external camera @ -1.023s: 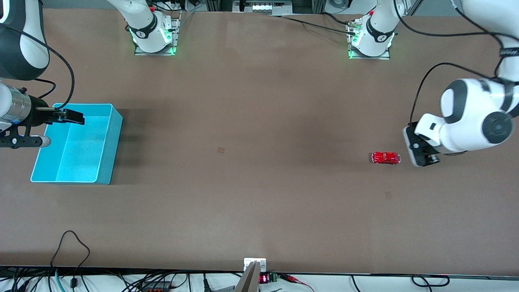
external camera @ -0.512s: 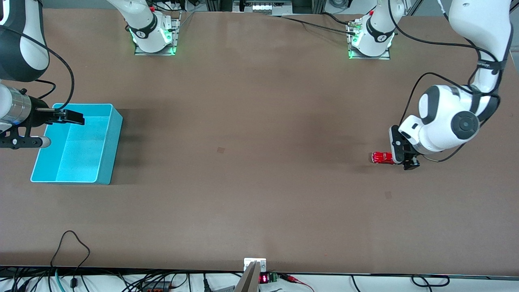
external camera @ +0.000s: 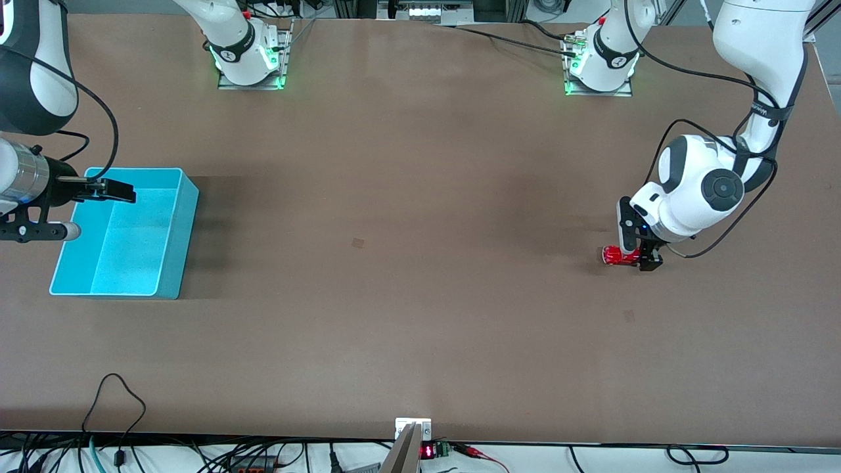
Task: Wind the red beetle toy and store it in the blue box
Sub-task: 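Lower the left gripper and grasp the red toy car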
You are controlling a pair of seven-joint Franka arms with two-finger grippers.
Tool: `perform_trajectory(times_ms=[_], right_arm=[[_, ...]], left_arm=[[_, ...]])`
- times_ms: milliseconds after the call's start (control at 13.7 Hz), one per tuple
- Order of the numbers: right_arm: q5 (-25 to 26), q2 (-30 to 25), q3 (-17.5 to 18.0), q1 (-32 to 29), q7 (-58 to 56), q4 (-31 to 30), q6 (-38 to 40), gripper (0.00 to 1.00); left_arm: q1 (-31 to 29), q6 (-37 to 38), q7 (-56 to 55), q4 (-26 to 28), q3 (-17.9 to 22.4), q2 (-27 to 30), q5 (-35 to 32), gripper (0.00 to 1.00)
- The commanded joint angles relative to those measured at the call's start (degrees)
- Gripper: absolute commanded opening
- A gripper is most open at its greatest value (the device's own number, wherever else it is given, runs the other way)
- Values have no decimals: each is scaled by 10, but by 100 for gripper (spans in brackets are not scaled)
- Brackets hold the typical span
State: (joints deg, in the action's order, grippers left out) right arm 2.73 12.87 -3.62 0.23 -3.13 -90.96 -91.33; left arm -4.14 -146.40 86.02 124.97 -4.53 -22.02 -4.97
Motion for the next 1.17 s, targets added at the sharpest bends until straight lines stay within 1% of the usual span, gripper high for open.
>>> perform_trajectory(times_ms=[0, 146, 438, 512, 658, 804, 877, 950, 1023, 1096], right_arm=[[1, 3, 1, -3, -5, 8, 9, 100], [1, 3, 1, -3, -6, 9, 12, 100], [1, 3, 1, -3, -11, 9, 11, 100], [1, 4, 1, -3, -11, 9, 11, 100], [1, 4, 0, -4, -11, 9, 5, 100], [0, 8, 0, -15, -19, 11, 3, 100], [0, 11, 0, -18, -23, 11, 2, 100], [-1, 14, 0, -19, -23, 11, 0, 100], [0, 16, 0, -19, -23, 12, 0, 100], [0, 17, 0, -19, -24, 13, 0, 100]], left_arm=[[-7, -37, 14, 12, -1, -11, -9, 100], [-7, -54, 19, 12, -1, -14, -9, 100], [-18, -57, 20, 12, -1, -28, -9, 100], [-19, -69, 20, 13, -1, -29, -9, 99], [-19, -71, 21, 13, -1, -30, -9, 90], [-19, -72, 21, 11, -1, -30, -9, 87], [-19, -72, 21, 11, -1, -31, -9, 84], [-19, -73, 21, 11, -1, -31, -9, 74], [-19, -73, 21, 11, 0, -31, -9, 72], [-20, -74, 21, 11, 0, -33, -9, 67]])
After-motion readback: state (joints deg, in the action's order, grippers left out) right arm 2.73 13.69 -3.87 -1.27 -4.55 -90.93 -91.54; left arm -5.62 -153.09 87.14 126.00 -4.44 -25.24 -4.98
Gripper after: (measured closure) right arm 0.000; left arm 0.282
